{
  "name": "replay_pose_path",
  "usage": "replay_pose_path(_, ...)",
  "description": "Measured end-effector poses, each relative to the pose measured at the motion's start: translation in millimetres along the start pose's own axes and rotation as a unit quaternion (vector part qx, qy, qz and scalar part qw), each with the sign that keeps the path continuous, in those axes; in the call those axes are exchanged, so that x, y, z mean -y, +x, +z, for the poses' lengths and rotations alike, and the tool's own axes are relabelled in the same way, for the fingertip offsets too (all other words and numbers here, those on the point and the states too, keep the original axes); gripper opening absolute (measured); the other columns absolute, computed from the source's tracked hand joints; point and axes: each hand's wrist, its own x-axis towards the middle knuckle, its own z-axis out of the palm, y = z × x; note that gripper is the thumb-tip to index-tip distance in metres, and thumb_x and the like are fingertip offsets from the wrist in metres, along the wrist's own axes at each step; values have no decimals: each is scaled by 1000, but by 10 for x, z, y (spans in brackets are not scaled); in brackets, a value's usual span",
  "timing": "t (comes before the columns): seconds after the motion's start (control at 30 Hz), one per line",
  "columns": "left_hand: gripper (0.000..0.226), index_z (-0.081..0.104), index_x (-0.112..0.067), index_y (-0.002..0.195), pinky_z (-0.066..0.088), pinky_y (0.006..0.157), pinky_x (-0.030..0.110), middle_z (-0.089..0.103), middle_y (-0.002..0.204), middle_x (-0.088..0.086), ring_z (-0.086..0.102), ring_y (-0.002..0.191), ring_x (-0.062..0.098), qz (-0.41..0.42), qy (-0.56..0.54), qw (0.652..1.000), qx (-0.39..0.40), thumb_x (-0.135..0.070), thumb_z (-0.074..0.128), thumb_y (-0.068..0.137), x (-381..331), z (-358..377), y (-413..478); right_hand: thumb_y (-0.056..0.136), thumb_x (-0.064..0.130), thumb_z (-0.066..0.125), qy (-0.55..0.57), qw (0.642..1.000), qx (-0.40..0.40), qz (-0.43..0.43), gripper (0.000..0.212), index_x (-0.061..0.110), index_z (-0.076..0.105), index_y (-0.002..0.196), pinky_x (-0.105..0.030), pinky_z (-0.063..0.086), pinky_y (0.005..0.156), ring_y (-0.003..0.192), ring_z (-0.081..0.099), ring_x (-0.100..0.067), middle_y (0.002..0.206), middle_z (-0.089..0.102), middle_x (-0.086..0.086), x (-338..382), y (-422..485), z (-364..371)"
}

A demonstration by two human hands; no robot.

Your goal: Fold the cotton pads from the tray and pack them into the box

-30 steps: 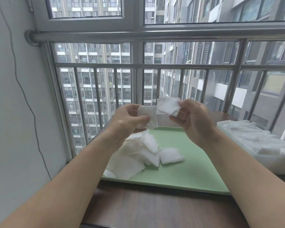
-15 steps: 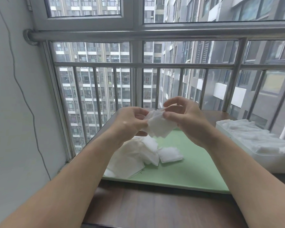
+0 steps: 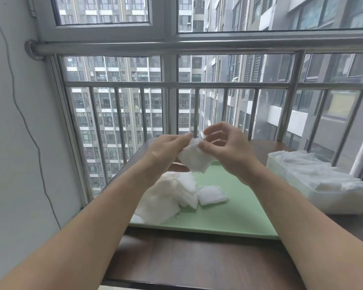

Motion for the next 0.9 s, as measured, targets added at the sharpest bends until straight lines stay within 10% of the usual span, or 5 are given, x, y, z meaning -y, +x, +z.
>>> replay_pose_path(0.17, 17, 69, -14, 102, 61, 71, 30, 75, 99, 6, 74, 89, 22, 27, 49, 998, -15, -7, 76, 87, -93, -5, -32, 92, 37, 69, -120, 992, -27, 38, 28, 9, 66, 96, -29, 52, 63, 69, 63, -14, 85, 70, -3, 65, 26, -83)
replay_pose_path(0.33, 26, 66, -15, 104, 58, 60, 22, 69, 107, 7, 70, 88, 19, 4, 65, 995, -74, -1, 74, 85, -98, 29, -32, 95, 25, 67, -280, 889, 305, 197, 26, 18, 66, 120, -26, 48, 66, 83, 64, -15, 109, 70, -4, 151, -6, -255)
replay_pose_path(0.47, 28, 65, -10, 111, 61, 63, 26, 67, 105, 7, 67, 87, 19, 10, 89, 994, -69, 0, 73, 86, -65, 108, -48, 84, 37, 78, -366, 833, 371, 184, 45, 30, 62, 126, -30, 52, 85, 104, 61, -17, 117, 59, 2, 103, -120, -138)
replay_pose_path(0.67, 24, 65, -10, 110, 60, 69, 32, 69, 103, 10, 67, 83, 20, 23, 97, 992, -73, -1, 69, 88, 30, 200, -119, 83, 23, 76, -346, 856, 350, 158, 21, 28, 56, 85, -19, 44, 54, 71, 55, -10, 86, 60, 7, 62, -235, -227)
replay_pose_path(0.9, 26, 65, -9, 108, 58, 56, 27, 68, 95, 14, 69, 69, 16, 14, 35, 997, -69, 3, 71, 86, 48, 300, -138, 86, 7, 74, -129, 952, 248, 126, 7, 11, 74, 92, -20, 43, 58, 67, 54, -8, 75, 65, 3, 148, -398, -618)
